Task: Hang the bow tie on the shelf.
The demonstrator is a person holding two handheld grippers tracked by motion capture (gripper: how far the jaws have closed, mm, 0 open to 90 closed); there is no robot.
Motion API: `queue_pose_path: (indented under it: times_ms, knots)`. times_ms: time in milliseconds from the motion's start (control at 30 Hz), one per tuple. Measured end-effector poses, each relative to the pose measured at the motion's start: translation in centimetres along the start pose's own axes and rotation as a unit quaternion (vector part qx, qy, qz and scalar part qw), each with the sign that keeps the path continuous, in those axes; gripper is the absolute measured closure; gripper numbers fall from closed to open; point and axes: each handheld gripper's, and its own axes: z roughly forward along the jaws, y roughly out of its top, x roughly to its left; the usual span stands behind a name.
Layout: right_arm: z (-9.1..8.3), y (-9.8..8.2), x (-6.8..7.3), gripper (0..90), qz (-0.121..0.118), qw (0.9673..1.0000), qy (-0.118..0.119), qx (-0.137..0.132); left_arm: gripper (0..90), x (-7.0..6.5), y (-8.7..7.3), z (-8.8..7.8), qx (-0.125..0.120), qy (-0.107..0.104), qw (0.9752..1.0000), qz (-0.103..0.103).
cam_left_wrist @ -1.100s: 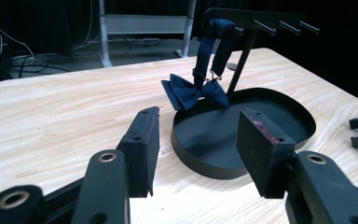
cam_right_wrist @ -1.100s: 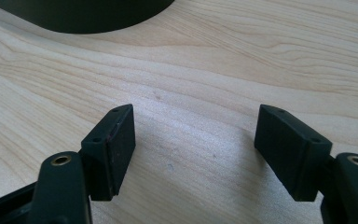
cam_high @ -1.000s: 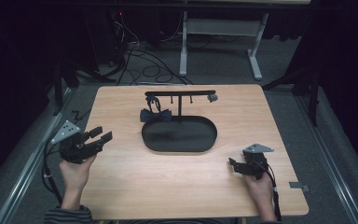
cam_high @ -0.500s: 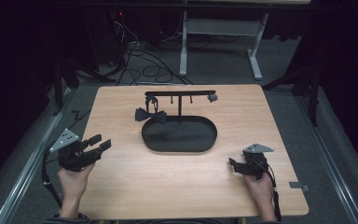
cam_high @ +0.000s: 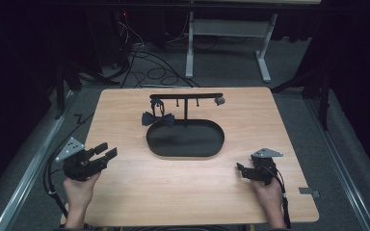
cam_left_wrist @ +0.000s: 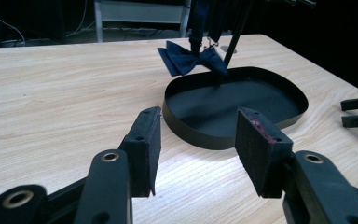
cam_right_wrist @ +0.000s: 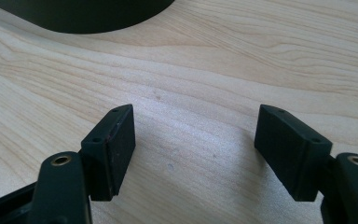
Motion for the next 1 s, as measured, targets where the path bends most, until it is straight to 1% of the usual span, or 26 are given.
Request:
queue_pose_path:
  times_ms: [300, 467, 567, 667, 767, 933, 1000]
  knots:
    - [0.0, 0.0, 0.0, 30.0, 0.000, 1.0000, 0.001, 0.000, 51.9, -0.5, -0.6, -0.2, -0.003, 0.002, 1.0000, 0.000]
    - [0.0, 0.0, 0.0, 30.1, 0.000, 1.0000, 0.001, 0.000, 51.8, -0.8, -1.4, -0.1, -0.006, 0.001, 1.0000, -0.005]
    - [0.0, 0.0, 0.0, 30.0, 0.001, 1.0000, 0.001, 0.000, 51.8, -0.7, -1.6, -0.1, -0.007, -0.002, 0.9999, -0.009]
    - [0.0, 0.0, 0.0, 30.0, 0.001, 1.0000, 0.001, 0.000, 51.9, -0.8, -1.7, -0.1, -0.010, 0.000, 0.9999, -0.008]
    - [0.0, 0.0, 0.0, 30.0, 0.000, 1.0000, 0.000, 0.000, 51.8, -0.9, -1.9, 0.2, -0.010, -0.001, 0.9999, -0.008]
    - [0.0, 0.0, 0.0, 30.0, 0.000, 1.0000, 0.001, 0.000, 51.9, -1.1, -2.7, 1.0, -0.002, -0.005, 0.9999, -0.011]
    - [0.0, 0.0, 0.0, 30.1, -0.001, 1.0000, 0.000, 0.000, 52.1, -1.3, -3.0, 1.4, 0.002, -0.006, 0.9999, -0.010]
